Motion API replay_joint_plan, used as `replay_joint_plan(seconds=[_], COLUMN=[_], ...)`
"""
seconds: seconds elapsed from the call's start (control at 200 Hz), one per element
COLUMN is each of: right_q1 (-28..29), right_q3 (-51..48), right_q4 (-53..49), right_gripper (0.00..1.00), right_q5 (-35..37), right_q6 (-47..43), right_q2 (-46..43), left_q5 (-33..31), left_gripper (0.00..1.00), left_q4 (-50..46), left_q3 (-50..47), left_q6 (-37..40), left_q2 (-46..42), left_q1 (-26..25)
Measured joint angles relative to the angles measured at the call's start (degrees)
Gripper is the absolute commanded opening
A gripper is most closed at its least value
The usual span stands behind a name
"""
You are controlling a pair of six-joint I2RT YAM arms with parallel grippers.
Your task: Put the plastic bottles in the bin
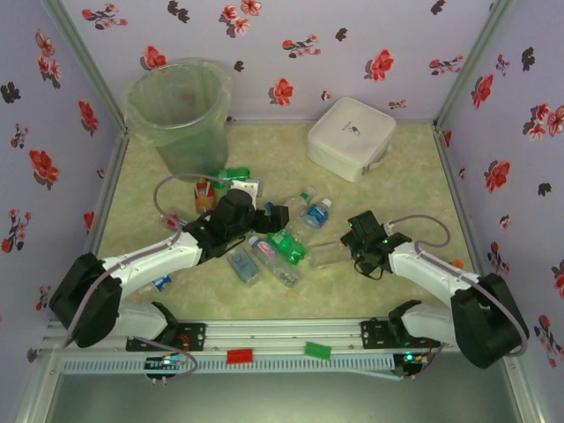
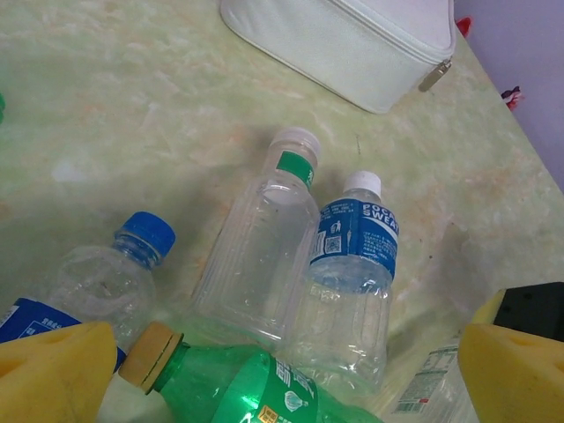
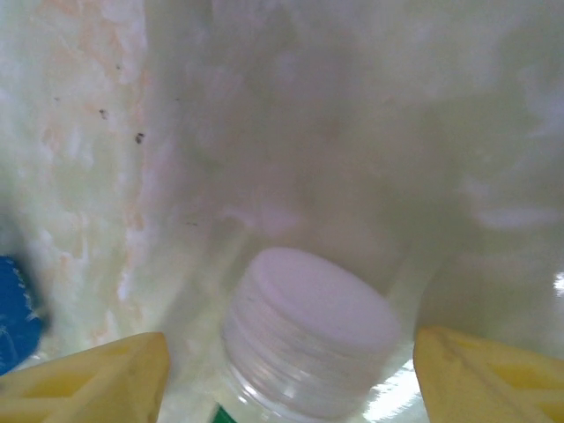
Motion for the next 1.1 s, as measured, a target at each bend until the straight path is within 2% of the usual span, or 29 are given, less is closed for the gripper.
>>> replay_joint_plan(seconds=[0.105,0.19,0.405,0.55,0.68,0.815,0.97,1.1], right_q1=[-0.1,-0.1,-0.2,-0.5,-0.7,-0.7,-0.5,1.1], right_q3=[0.0,0.0,0.0,1.1,8.2,17.0,24.7,27.8], right_q4=[2.4,1.8,1.0,1.4,1.3,3.9,8.3,11.1], right_gripper=[0.51,0.47,0.29,0.26,0.26,0.22,0.18,0.2], right_q5=[-0.4,-0.3,0.3,0.4,0.3,-1.5,-6.4,-10.3], right_q6=[1.6,2.2,1.8,-1.9,-9.3,-17.7,-25.0,-28.0], right_q2=[3.0,3.2,2.6,2.3,1.9,2.1,6.3,11.1], left_q5=[-0.4,-1.0,-3.0,-3.5,-2.6,4.4,16.5,25.0], left_gripper=[1.0,1.0,1.0,1.0,1.0,1.0,1.0,1.0], left_q4=[0.6,1.0,0.5,-1.0,-1.6,1.3,12.7,19.2], left_q3=[0.0,0.0,-0.9,-0.3,1.2,1.4,-1.4,-1.9], left_q6=[0.0,0.0,-1.1,-1.2,-0.6,-1.4,-6.5,-9.5], left_q2=[0.1,0.1,0.0,0.0,0.0,0.0,0.4,3.1], left_q1=[0.0,0.0,0.0,0.0,0.2,3.1,8.9,9.1])
